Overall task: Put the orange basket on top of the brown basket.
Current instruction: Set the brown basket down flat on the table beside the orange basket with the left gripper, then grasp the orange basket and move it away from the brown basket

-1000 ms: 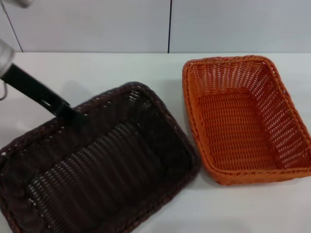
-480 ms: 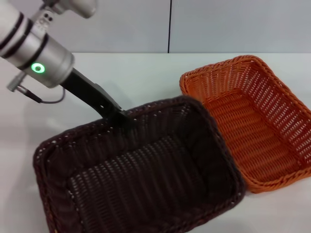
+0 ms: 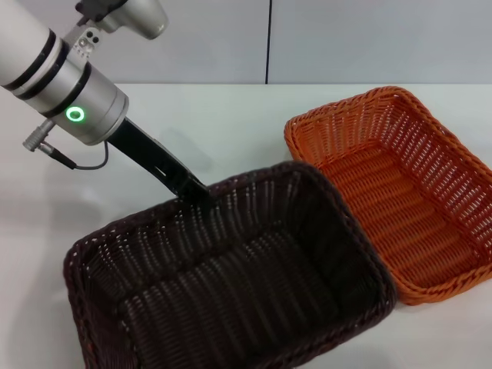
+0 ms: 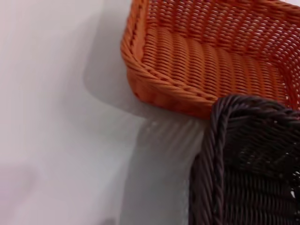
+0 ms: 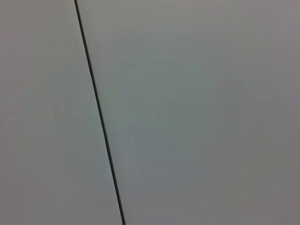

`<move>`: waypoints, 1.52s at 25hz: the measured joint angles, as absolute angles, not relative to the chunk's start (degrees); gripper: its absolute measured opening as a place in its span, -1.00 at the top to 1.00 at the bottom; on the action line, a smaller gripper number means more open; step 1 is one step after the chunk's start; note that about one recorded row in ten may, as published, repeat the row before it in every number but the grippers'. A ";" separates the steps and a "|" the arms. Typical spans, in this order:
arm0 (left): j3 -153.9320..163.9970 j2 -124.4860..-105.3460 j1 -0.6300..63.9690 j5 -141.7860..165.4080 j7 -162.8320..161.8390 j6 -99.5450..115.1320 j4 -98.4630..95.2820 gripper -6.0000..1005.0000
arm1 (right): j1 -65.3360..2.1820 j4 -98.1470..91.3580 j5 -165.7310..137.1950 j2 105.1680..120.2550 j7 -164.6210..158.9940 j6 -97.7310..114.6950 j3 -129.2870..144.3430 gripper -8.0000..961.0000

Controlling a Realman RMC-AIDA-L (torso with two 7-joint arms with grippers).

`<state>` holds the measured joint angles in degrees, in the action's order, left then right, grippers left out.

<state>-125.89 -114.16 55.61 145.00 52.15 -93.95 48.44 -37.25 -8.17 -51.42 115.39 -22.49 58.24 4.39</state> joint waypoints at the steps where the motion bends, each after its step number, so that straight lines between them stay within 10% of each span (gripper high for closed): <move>1: -125.91 -114.21 55.56 145.04 52.12 -93.82 48.67 0.37 | -37.27 -8.17 -51.42 115.39 -22.48 58.23 4.40 -0.16; 8: -126.43 -114.83 54.68 144.77 52.71 -91.78 51.13 -0.10 | -37.35 -8.52 -51.42 115.83 -22.44 56.65 4.89 -0.16; 30: -126.82 -115.52 50.38 137.78 56.54 -79.46 56.26 -0.69 | -25.55 -55.44 -93.25 115.05 -109.44 73.34 31.99 -0.16; 38: -126.83 -114.65 50.89 137.78 56.98 -78.61 56.41 -0.69 | -23.48 -65.56 -110.00 111.25 -128.42 94.31 30.62 -0.16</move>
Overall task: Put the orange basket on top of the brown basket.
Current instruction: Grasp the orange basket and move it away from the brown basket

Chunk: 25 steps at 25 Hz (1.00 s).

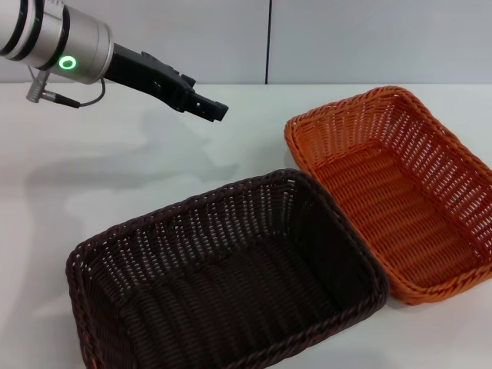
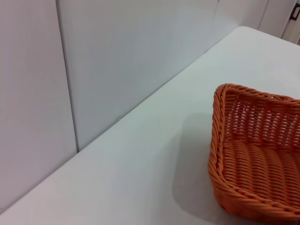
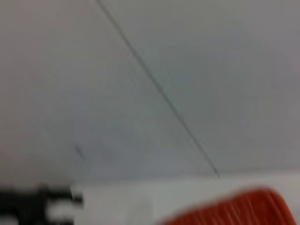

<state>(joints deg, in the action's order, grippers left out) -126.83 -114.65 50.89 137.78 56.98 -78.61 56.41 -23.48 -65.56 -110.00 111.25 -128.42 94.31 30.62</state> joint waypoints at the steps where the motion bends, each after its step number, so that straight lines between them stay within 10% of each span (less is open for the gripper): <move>1: -126.83 -114.61 50.95 137.78 57.14 -78.27 56.41 -0.69 | -23.71 -66.75 -112.33 110.92 -128.94 95.87 30.27 -0.16; 14: -126.82 -115.52 50.37 135.20 57.12 -76.17 56.53 -0.69 | -39.02 -70.31 -135.96 104.21 -109.27 109.73 31.22 -0.16; 25: -127.74 -115.99 48.68 129.19 56.76 -73.91 57.92 -0.69 | -44.80 -67.53 -143.05 103.32 -97.94 115.25 41.88 -0.16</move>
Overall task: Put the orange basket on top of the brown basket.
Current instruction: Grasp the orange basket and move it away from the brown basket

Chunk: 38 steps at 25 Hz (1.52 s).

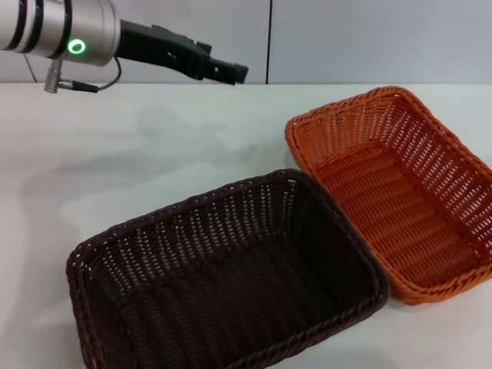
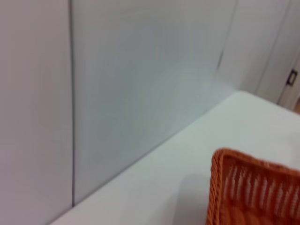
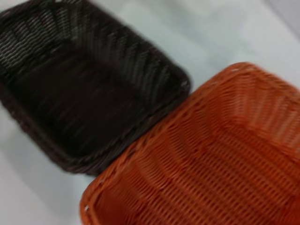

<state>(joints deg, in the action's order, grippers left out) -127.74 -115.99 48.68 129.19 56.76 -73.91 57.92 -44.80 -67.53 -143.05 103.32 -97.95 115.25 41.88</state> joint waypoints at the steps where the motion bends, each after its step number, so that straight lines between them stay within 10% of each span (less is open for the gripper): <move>1: -128.40 -116.16 48.52 128.80 56.75 -73.57 57.96 -0.69 | -44.94 -67.56 -143.29 103.34 -97.44 115.66 42.51 -0.16; 38: -132.26 -117.37 42.89 115.21 57.21 -65.58 57.51 -0.69 | -52.00 -64.45 -148.70 105.42 -79.62 116.22 52.10 -0.16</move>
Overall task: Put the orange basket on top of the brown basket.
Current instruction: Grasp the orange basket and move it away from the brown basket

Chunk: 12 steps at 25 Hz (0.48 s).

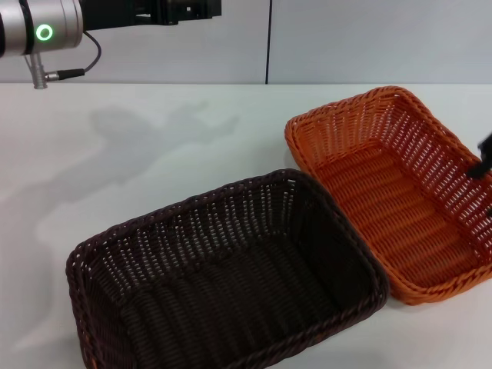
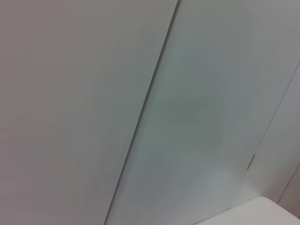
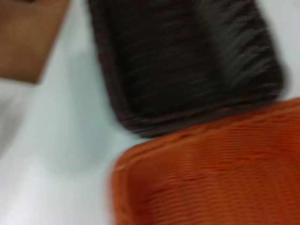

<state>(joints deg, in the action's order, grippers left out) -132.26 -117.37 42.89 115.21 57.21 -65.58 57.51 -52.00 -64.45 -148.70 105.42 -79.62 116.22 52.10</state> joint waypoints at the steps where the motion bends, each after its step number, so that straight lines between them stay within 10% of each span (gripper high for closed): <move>1: -132.30 -117.33 42.92 115.15 57.22 -65.56 57.54 -0.69 | -51.96 -64.74 -148.78 105.52 -81.10 114.84 50.51 -0.16; 12: -132.60 -117.26 43.14 113.43 57.22 -62.18 57.70 -0.69 | -49.71 -66.93 -150.13 107.54 -106.59 96.04 39.88 -0.16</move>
<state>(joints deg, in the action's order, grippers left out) -132.60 -117.26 43.14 113.43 57.22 -62.18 57.70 -49.71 -66.93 -150.13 107.54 -106.59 96.04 39.88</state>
